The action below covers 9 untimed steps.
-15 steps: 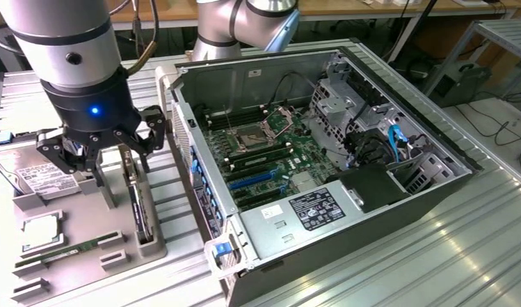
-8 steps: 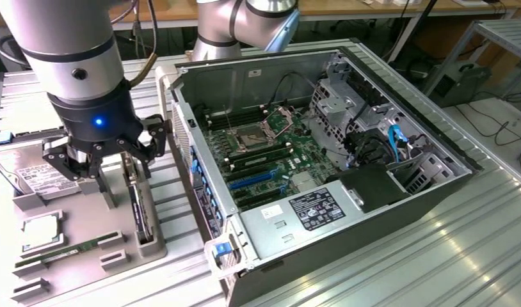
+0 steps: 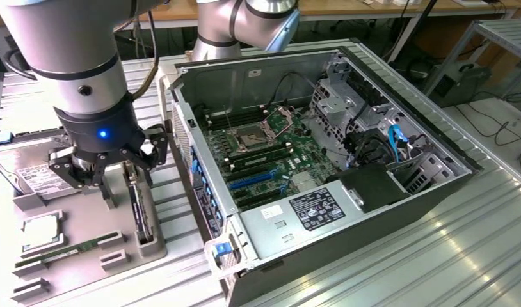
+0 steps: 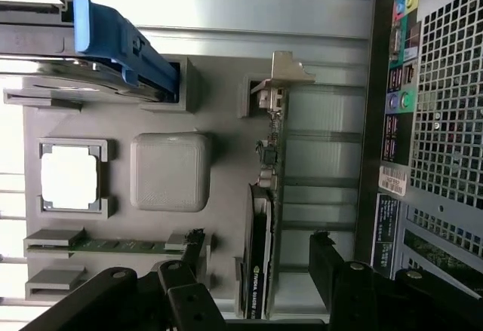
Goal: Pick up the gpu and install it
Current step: 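Pick up the gpu and move the gpu toward the slot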
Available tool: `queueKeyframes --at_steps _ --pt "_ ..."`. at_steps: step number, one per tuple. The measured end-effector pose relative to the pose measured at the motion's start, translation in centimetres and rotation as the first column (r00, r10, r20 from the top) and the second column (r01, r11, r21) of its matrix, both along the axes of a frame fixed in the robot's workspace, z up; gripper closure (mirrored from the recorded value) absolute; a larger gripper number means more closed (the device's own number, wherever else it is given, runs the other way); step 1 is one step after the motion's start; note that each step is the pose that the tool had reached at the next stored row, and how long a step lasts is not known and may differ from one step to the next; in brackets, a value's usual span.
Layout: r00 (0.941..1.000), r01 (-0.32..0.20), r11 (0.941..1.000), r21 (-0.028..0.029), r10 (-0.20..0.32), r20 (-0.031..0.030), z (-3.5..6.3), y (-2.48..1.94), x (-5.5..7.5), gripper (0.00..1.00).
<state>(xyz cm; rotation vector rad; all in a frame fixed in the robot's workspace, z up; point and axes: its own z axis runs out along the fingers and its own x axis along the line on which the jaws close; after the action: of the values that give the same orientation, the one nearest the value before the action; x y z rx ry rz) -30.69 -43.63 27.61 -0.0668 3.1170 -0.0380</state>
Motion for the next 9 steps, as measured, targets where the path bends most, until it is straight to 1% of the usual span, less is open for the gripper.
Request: queueKeyframes --at_steps 3,9 --pt "1.0 0.0 1.0 0.0 0.0 0.0002 -0.77 -0.03 0.0 0.34" --pt "1.0 0.0 1.0 0.0 0.0 0.0002 -2.01 -0.03 0.0 0.34"
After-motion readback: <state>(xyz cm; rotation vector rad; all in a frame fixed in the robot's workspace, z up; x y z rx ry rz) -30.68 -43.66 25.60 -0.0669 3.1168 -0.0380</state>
